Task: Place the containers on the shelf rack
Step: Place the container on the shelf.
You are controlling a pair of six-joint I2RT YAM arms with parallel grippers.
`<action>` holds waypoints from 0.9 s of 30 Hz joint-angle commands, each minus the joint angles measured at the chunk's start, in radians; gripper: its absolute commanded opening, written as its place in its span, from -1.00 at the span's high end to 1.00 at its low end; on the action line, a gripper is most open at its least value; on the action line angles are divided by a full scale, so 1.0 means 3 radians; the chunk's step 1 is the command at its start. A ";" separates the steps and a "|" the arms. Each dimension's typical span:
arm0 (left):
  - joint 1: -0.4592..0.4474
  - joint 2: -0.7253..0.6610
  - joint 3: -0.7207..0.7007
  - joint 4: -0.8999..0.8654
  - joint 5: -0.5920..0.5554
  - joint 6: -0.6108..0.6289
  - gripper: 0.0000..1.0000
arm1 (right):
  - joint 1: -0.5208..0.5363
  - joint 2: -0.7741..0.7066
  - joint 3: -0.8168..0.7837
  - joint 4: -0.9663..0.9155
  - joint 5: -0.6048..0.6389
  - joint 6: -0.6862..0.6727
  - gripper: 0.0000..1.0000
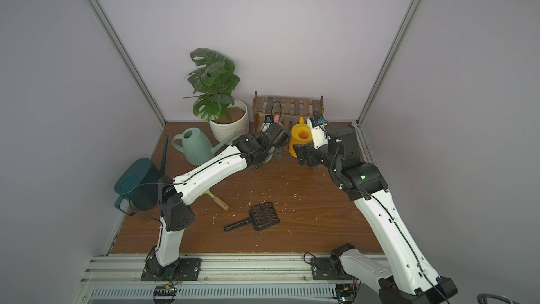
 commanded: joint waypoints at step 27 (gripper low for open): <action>0.0084 -0.0251 -0.0317 0.0060 0.0051 -0.0022 -0.26 | -0.0012 -0.0026 0.0090 -0.0042 -0.0013 0.0056 -0.92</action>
